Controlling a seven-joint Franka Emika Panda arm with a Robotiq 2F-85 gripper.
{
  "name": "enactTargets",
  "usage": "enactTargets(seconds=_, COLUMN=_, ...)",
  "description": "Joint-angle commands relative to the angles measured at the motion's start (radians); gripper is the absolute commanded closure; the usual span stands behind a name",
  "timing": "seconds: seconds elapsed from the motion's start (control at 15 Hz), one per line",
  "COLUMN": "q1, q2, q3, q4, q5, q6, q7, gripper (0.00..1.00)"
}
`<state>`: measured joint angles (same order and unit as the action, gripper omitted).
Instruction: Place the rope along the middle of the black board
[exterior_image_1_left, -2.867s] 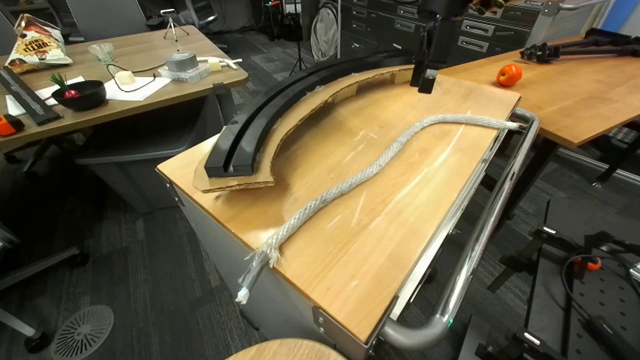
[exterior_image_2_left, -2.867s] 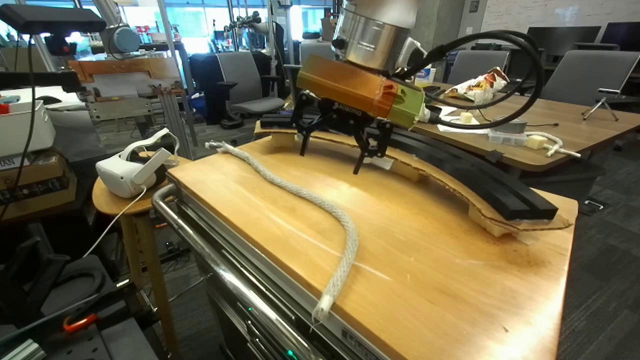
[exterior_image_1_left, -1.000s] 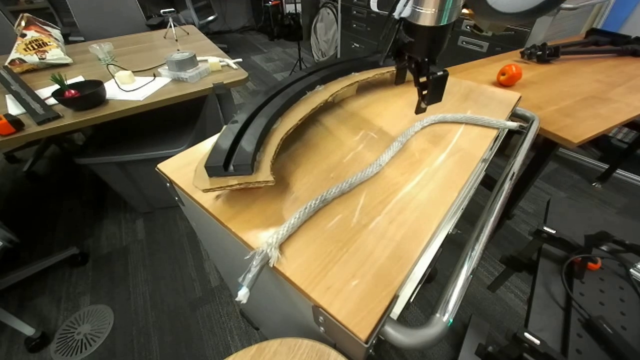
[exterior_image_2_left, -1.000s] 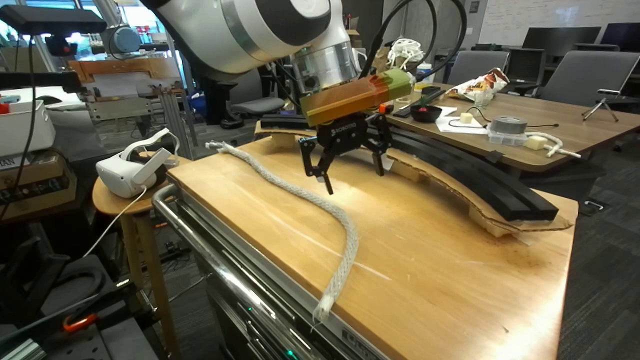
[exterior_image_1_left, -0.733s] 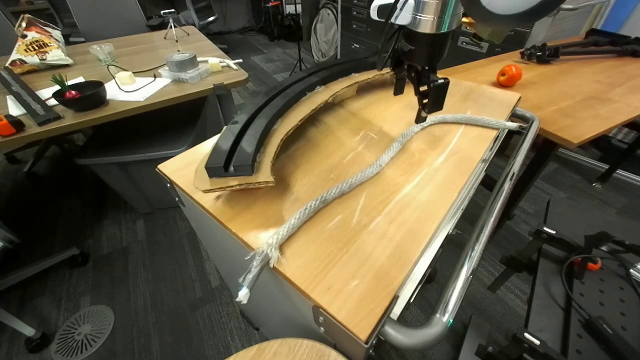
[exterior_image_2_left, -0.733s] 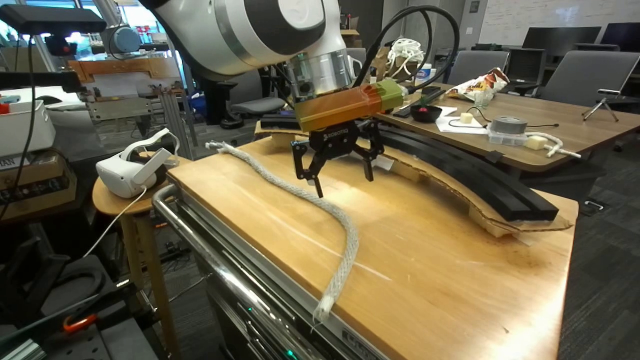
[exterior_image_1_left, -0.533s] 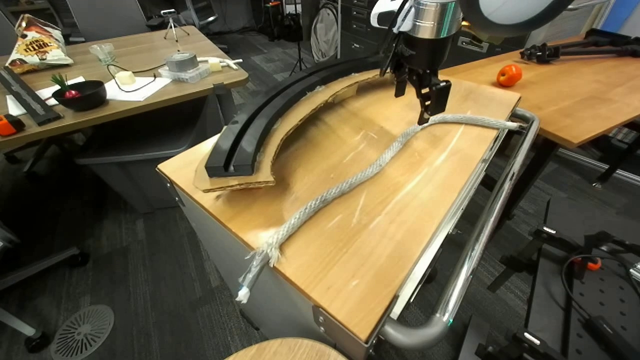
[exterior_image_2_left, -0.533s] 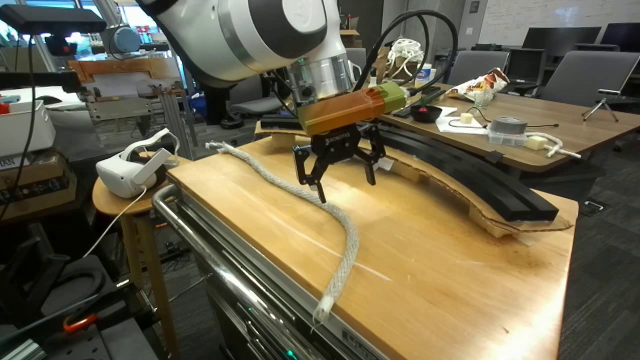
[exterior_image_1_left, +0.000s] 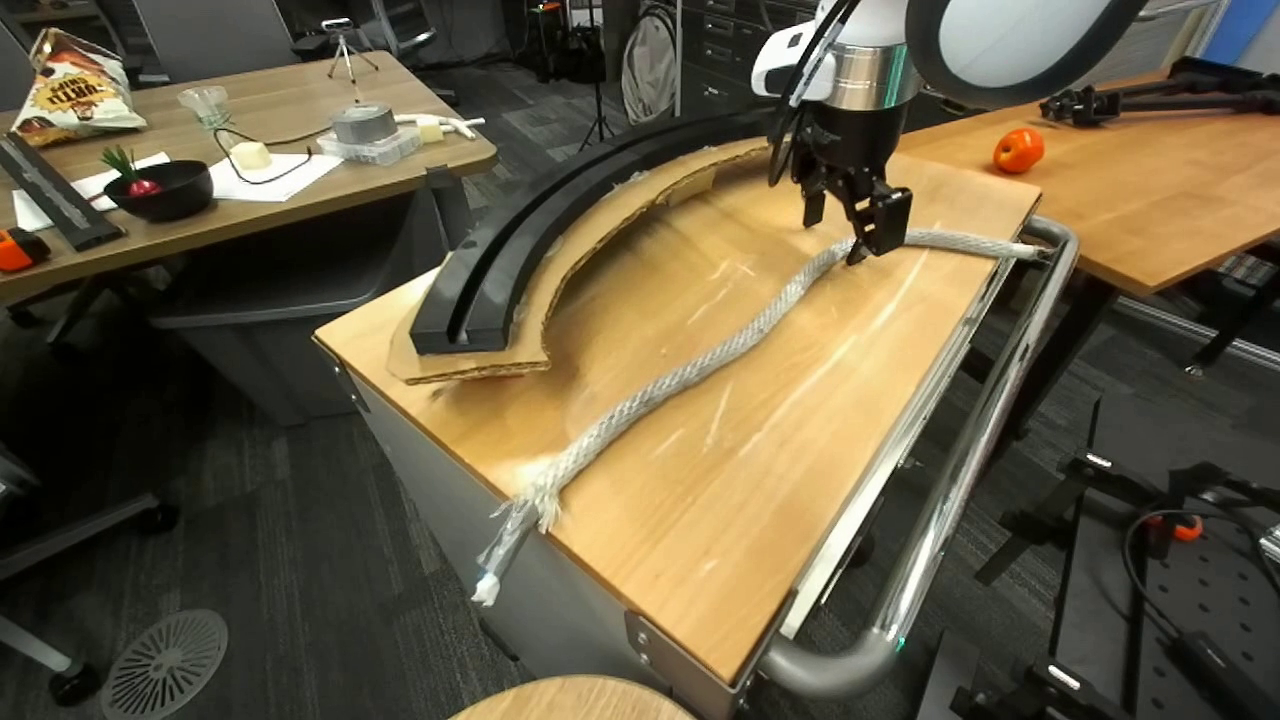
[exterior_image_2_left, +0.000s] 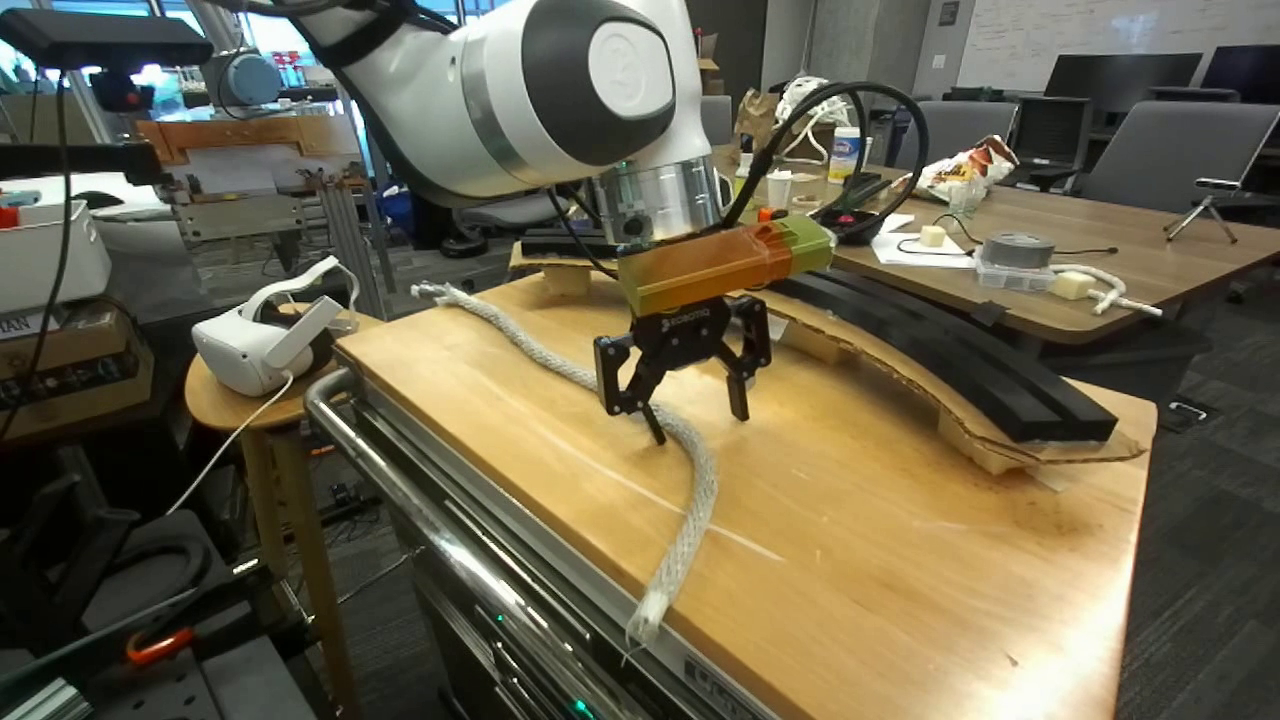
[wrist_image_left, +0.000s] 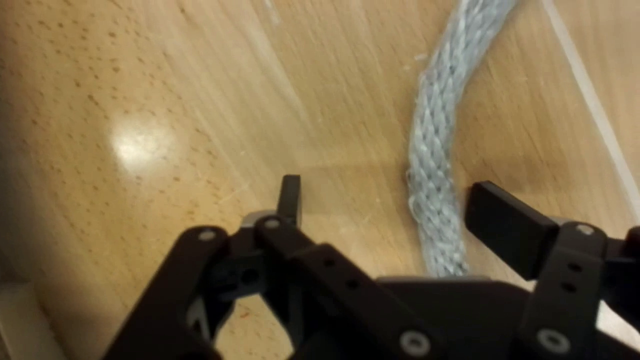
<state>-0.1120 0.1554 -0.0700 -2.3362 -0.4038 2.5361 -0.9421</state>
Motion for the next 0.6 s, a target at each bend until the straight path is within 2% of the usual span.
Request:
enactTargets(seconds=0.0, q1=-0.018, q2=0.017, q3=-0.001, q4=0.019, q5=0.044, q6=0.007, q7=-0.073, gripper=0.48)
enactTargets(seconds=0.2, q1=-0.027, q2=0.018, q3=0.001, q4=0.033, q5=0.090, q6=-0.002, q7=-0.107, gripper=0.73)
enactTargets(seconds=0.4, q1=-0.022, q2=0.015, q3=-0.004, q4=0.050, q5=0.079, q6=-0.025, q7=-0.098, gripper=0.95)
enactTargets(seconds=0.53, q1=-0.015, q2=0.010, q3=-0.006, q4=0.065, q5=0.058, q6=-0.055, q7=-0.084, gripper=1.00)
